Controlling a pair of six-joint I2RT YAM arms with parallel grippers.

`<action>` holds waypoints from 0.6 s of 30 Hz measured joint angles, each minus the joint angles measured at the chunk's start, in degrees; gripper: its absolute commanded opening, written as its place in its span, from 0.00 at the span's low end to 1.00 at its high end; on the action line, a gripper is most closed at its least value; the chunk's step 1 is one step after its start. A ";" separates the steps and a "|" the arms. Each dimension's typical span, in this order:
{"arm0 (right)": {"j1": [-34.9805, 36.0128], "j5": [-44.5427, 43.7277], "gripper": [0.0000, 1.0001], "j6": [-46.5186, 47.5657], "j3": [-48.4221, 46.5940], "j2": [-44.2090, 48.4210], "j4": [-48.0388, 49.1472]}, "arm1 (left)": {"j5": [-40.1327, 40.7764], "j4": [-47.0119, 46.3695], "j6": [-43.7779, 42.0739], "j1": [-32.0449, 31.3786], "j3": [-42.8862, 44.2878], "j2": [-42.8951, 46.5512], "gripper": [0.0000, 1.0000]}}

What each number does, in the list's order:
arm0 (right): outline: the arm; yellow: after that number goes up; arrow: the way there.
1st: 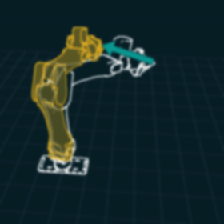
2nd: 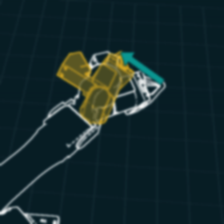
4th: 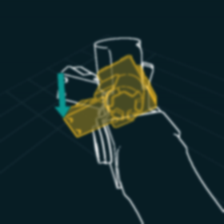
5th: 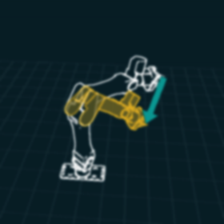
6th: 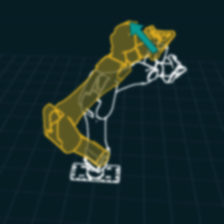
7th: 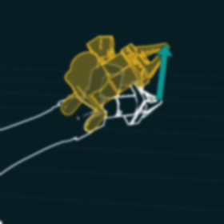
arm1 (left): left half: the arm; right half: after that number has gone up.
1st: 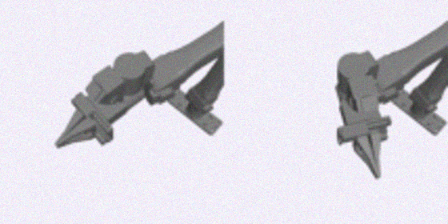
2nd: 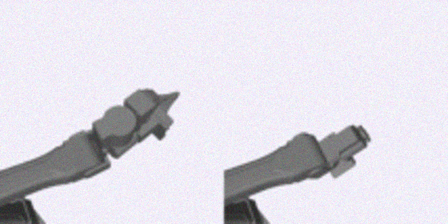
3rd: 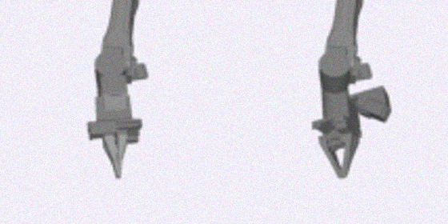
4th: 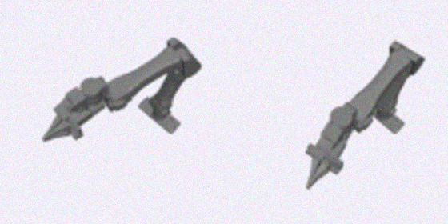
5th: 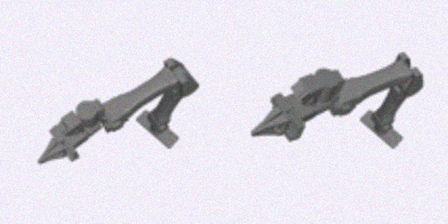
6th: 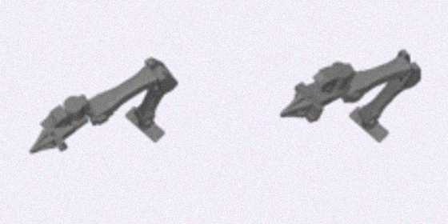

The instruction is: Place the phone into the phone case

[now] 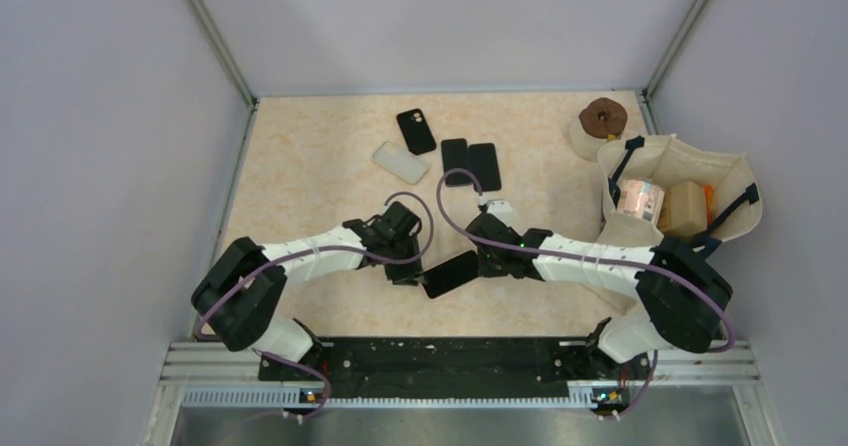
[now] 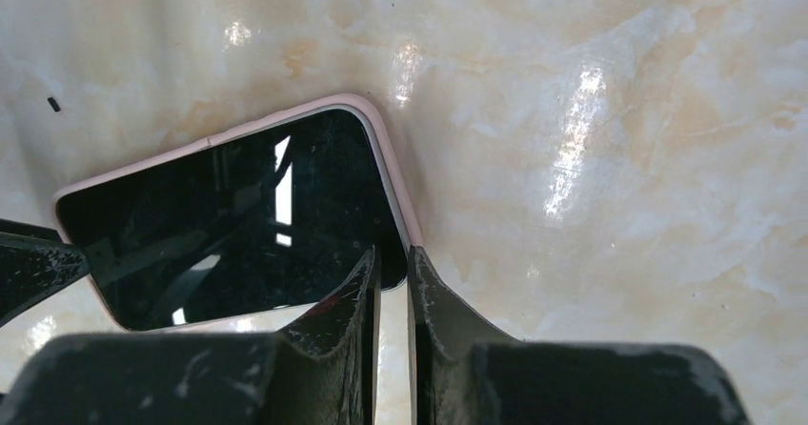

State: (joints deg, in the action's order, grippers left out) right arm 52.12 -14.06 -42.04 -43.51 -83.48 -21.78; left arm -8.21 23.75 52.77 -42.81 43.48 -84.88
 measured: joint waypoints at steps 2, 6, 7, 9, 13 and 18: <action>1.60 -2.64 0.02 -1.14 0.50 -0.17 0.33 | 0.13 0.13 0.00 0.00 0.17 -0.04 0.32; 4.04 -7.39 0.01 -3.76 1.86 -0.22 2.05 | 0.15 0.26 0.00 0.00 0.90 -0.07 0.31; 4.46 -8.26 0.01 -4.35 2.19 -0.26 2.54 | 0.13 0.26 0.00 0.00 1.09 -0.15 0.31; 5.20 -10.05 0.00 -5.64 3.04 -0.87 4.09 | 0.13 0.28 -0.02 0.00 1.51 -0.48 0.31; 6.78 -13.05 0.00 -6.62 3.39 -1.33 4.83 | 0.11 0.74 -0.04 0.00 1.95 -0.76 0.31; 7.78 -14.51 0.05 -8.26 3.74 -1.97 7.48 | 0.13 1.07 -0.11 0.00 2.32 -0.81 0.31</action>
State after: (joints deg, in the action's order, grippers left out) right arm 59.90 -28.58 -50.30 -39.77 -85.45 -14.31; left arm -8.08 24.82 52.66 -42.81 45.80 -85.69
